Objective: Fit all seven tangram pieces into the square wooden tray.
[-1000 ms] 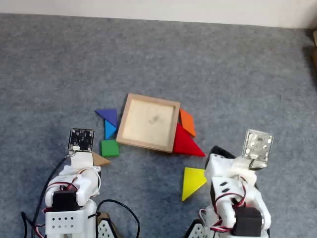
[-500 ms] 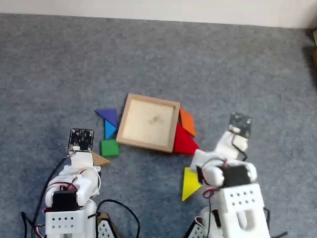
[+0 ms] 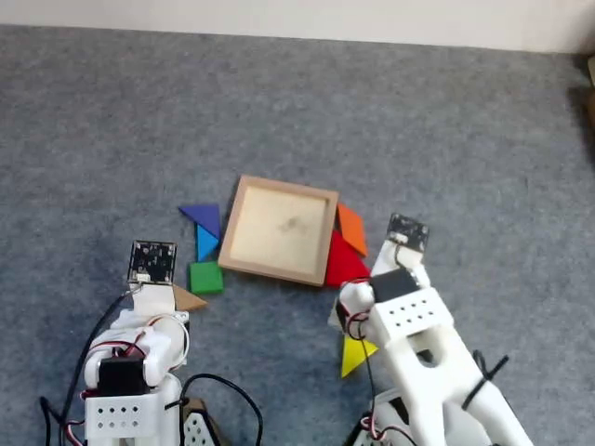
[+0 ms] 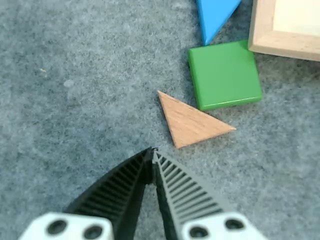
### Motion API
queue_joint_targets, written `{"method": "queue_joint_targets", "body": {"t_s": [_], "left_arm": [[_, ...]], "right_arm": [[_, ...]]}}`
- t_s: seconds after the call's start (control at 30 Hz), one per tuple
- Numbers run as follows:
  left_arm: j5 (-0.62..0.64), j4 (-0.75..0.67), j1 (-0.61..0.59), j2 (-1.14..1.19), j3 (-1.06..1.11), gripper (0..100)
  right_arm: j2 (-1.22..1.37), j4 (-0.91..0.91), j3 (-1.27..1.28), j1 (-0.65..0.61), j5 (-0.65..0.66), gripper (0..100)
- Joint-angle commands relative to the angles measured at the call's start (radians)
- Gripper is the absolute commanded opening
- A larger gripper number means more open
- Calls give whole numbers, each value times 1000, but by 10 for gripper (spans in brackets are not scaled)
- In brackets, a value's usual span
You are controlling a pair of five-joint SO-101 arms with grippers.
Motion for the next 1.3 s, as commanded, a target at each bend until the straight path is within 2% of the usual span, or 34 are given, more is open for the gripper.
{"method": "queue_joint_targets", "body": {"t_s": [0.0,0.37,0.63,0.83,1.27], "left_arm": [[-3,8,21,-45,21,6],[-3,8,21,-45,21,6],[-3,8,21,-45,21,6],[-3,8,21,-45,21,6],[-3,8,21,-45,21,6]], "right_arm": [[30,-68,-53,-54,-55,457],[255,-214,-51,-61,-146,457],[286,-260,-53,101,-150,457],[286,-262,-53,160,-172,457],[292,-351,-51,147,-94,457]]}}
